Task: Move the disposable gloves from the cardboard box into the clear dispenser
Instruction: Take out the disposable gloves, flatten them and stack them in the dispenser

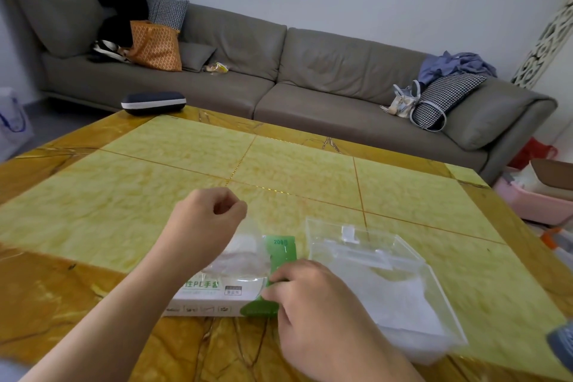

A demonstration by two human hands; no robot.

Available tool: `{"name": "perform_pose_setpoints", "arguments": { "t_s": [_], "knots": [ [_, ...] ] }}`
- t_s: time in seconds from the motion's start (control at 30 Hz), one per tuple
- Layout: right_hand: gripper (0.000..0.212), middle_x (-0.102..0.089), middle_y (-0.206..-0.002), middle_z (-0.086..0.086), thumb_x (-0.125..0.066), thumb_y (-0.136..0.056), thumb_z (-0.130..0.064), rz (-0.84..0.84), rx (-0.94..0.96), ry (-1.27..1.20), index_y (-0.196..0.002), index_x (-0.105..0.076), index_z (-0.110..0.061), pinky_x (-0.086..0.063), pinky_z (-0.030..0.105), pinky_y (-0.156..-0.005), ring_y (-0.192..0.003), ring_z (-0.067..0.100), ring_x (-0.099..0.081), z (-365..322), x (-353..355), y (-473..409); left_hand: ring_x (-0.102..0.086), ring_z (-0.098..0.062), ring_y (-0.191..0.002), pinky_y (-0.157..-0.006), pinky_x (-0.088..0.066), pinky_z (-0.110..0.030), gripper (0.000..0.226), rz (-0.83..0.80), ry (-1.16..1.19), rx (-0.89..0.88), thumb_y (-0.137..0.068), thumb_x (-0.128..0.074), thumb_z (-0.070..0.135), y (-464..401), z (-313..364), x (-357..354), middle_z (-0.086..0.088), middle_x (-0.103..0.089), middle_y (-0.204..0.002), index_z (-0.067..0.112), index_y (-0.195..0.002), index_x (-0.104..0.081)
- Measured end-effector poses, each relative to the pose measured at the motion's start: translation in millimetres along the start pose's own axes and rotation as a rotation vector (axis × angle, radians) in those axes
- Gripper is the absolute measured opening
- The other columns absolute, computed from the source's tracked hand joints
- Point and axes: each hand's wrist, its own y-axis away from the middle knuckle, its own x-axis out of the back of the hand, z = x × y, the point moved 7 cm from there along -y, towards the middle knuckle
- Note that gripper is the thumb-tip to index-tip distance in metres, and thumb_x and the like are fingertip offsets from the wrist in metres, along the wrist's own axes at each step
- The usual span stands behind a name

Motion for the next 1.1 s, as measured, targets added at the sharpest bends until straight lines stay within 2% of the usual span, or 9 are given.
{"name": "perform_pose_setpoints", "arguments": {
  "t_s": [0.1,0.17,0.3,0.4,0.6,0.73,0.9,1.0,1.1],
  "knots": [
    [0.044,-0.06,-0.126,-0.006,-0.052,-0.097,-0.013,0.007,-0.005,-0.005,-0.135,-0.07,-0.026,-0.045,0.033,-0.107,-0.127,0.018,-0.044,-1,1,0,-0.062,0.002,-0.082,-0.07,-0.049,-0.025,0.02,-0.245,-0.182,-0.023,-0.086,-0.076,0.052,5,-7,-13,0.018,-0.068,-0.087,0.035,-0.087,-0.066],
    [0.043,-0.059,-0.125,-0.006,-0.052,-0.096,-0.012,0.003,-0.007,0.0,-0.134,-0.07,-0.024,-0.045,0.032,-0.105,-0.126,0.018,-0.045,-1,1,0,-0.058,0.006,-0.075,-0.071,-0.053,-0.027,0.014,-0.248,-0.316,-0.061,-0.089,-0.076,0.041,3,-10,-14,0.018,-0.068,-0.083,0.034,-0.081,-0.067],
    [0.042,-0.059,-0.122,-0.006,-0.052,-0.095,-0.011,0.0,-0.026,0.012,-0.131,-0.071,-0.024,-0.048,0.035,-0.102,-0.122,0.019,-0.046,-2,1,0,-0.057,-0.004,-0.051,-0.05,-0.047,-0.02,0.023,-0.095,-0.103,-0.111,-0.095,-0.073,0.026,2,4,-3,0.01,-0.073,-0.07,0.026,-0.072,-0.073],
    [0.042,-0.059,-0.12,-0.005,-0.052,-0.095,-0.01,0.008,-0.031,0.025,-0.13,-0.072,-0.024,-0.049,0.036,-0.102,-0.121,0.02,-0.047,-4,3,0,-0.069,-0.03,-0.069,-0.068,-0.061,-0.046,0.018,-0.038,0.05,-0.132,-0.095,-0.073,0.025,5,13,4,0.008,-0.076,-0.075,0.026,-0.077,-0.077],
    [0.039,-0.059,-0.123,-0.005,-0.052,-0.096,-0.008,-0.015,-0.036,0.01,-0.128,-0.071,-0.022,-0.046,0.035,-0.105,-0.123,0.02,-0.046,-4,4,0,-0.073,-0.018,-0.074,-0.073,-0.061,-0.031,0.013,0.109,0.431,-0.111,-0.095,-0.07,0.017,9,24,24,-0.005,-0.077,-0.08,0.009,-0.087,-0.077],
    [0.036,-0.058,-0.121,-0.007,-0.051,-0.094,-0.008,-0.028,-0.079,-0.014,-0.122,-0.069,-0.024,-0.05,0.034,-0.1,-0.118,0.019,-0.049,-3,4,0,-0.064,-0.023,-0.062,-0.056,-0.055,-0.033,0.018,0.157,0.68,-0.04,-0.094,-0.073,0.02,9,23,34,-0.01,-0.072,-0.077,0.004,-0.087,-0.075],
    [0.04,-0.076,-0.091,-0.004,-0.051,-0.089,0.01,0.324,-0.374,-0.593,-0.08,-0.077,-0.02,-0.052,0.026,-0.051,-0.052,0.009,-0.061,28,48,12,-0.056,-0.019,-0.049,-0.046,-0.049,-0.026,0.023,0.059,0.666,0.009,-0.089,-0.077,0.023,15,28,21,-0.01,-0.066,-0.064,0.002,-0.079,-0.075],
    [0.021,-0.073,-0.078,0.006,-0.057,-0.092,-0.005,0.675,-0.431,-0.912,-0.081,-0.072,-0.012,-0.056,0.029,-0.063,-0.071,0.019,-0.072,66,75,26,-0.057,-0.023,-0.053,-0.048,-0.051,-0.027,0.022,0.01,0.667,0.036,-0.085,-0.08,0.024,19,32,13,-0.012,-0.067,-0.064,0.006,-0.075,-0.076],
    [0.04,-0.077,-0.11,0.0,-0.059,-0.091,-0.052,0.502,-0.282,-1.196,-0.109,-0.075,-0.02,-0.051,0.039,-0.096,-0.108,0.019,-0.071,66,74,21,-0.058,-0.022,-0.051,-0.045,-0.051,-0.026,0.02,-0.092,0.629,0.024,-0.085,-0.079,0.022,28,45,-1,-0.012,-0.069,-0.064,0.005,-0.074,-0.076]
  ]
}}
